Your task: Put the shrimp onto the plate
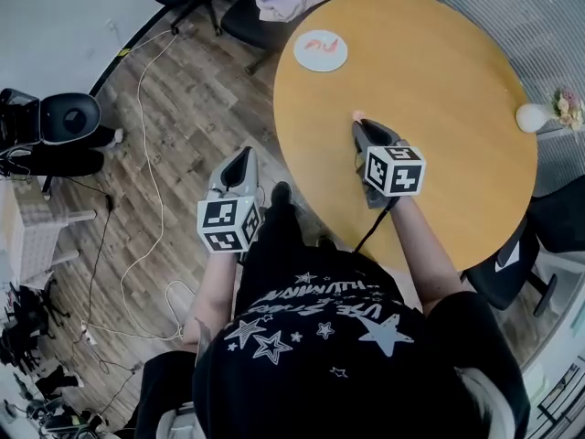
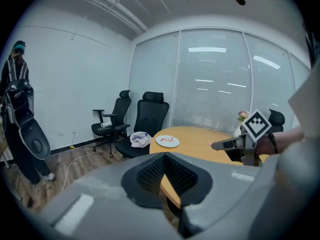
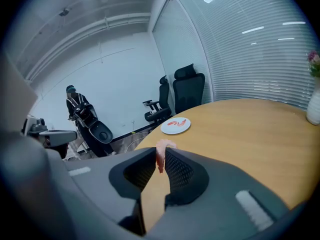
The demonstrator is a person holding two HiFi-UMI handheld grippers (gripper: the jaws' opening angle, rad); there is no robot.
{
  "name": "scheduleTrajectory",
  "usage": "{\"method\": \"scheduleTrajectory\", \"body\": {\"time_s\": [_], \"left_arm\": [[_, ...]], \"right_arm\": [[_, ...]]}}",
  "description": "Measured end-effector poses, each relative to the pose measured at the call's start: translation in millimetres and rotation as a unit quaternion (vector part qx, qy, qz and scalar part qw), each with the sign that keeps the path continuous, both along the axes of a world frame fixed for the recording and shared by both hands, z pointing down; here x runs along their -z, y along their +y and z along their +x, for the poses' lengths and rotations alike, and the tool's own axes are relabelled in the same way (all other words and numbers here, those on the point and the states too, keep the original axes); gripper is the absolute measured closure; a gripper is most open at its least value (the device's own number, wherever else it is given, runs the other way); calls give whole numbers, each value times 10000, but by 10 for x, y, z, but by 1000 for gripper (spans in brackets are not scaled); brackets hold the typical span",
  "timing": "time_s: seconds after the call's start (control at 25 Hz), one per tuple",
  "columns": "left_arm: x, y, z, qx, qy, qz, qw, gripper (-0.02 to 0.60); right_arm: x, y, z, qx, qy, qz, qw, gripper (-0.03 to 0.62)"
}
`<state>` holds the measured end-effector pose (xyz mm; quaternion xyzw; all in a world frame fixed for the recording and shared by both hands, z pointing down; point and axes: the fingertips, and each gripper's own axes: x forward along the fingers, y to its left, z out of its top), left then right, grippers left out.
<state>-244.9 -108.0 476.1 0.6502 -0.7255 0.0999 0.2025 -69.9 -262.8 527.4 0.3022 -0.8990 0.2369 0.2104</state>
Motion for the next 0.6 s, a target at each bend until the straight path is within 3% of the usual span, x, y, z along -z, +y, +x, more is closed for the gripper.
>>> {"method": "scheduleTrajectory", "body": {"time_s": [0.36, 0.6], "left_arm": [[-98, -836, -400, -778, 142, -222, 9966, 580], [-173, -1148, -619, -1054, 254, -297, 9937, 580]], "right_arm": [[-58, -431, -428, -511, 114, -106, 9986, 534], [-113, -658, -611, -786, 205, -156, 9966, 534]]}}
